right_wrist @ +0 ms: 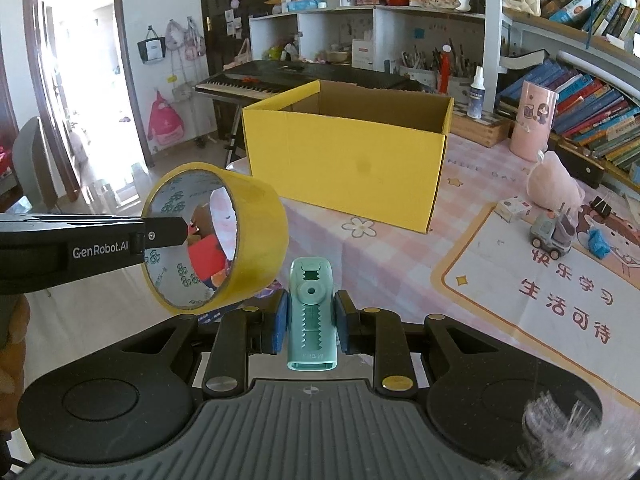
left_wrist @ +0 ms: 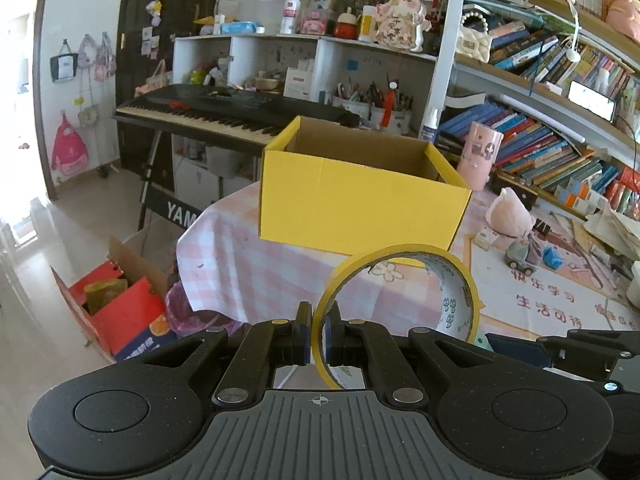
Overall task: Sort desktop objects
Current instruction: 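Carry the tape roll and stapler with both tools toward the yellow box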
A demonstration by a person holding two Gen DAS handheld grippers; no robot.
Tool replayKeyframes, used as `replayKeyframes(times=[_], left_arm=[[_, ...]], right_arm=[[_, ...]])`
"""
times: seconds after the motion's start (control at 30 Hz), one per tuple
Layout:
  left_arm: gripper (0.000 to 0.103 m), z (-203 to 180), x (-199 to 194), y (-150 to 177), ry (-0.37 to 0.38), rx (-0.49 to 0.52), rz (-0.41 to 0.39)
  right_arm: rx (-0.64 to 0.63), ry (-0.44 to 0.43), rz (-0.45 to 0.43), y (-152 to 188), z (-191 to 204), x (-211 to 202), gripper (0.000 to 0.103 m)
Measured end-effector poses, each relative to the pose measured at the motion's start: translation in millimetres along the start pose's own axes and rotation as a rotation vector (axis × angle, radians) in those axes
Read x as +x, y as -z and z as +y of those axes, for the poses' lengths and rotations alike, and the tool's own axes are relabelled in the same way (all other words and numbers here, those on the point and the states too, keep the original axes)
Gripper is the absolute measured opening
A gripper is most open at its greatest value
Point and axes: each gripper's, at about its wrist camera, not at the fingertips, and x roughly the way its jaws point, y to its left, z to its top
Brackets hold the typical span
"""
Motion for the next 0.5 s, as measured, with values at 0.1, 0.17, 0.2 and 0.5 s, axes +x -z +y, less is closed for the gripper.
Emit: replayKeyframes(times=[0.1,0.17,0.2,0.5], left_arm=[[0.005,0.6,0.4,0.1,0.004,0.003,-0.001],[0.005,0.9,0.7,0.0,0.006,0.004,-0.001],[0.005,1.2,0.9,-0.1,0.007,0.004,0.0],[0.005,0.9,1.2,-1.0,0.006,0.006,-0.004]], right_arm=[[0.002,0.005,-0.002,-0.6,0.1,0.0,0.023],[0.005,0.008,-0.003,-0.8,-0.1,-0.5,0.023],[0.006,0.009,-0.003,-1.0,0.1,-0.4,0.023],[0.006,0.01,-0.004,-1.6,0.9,-0.1,0.023]])
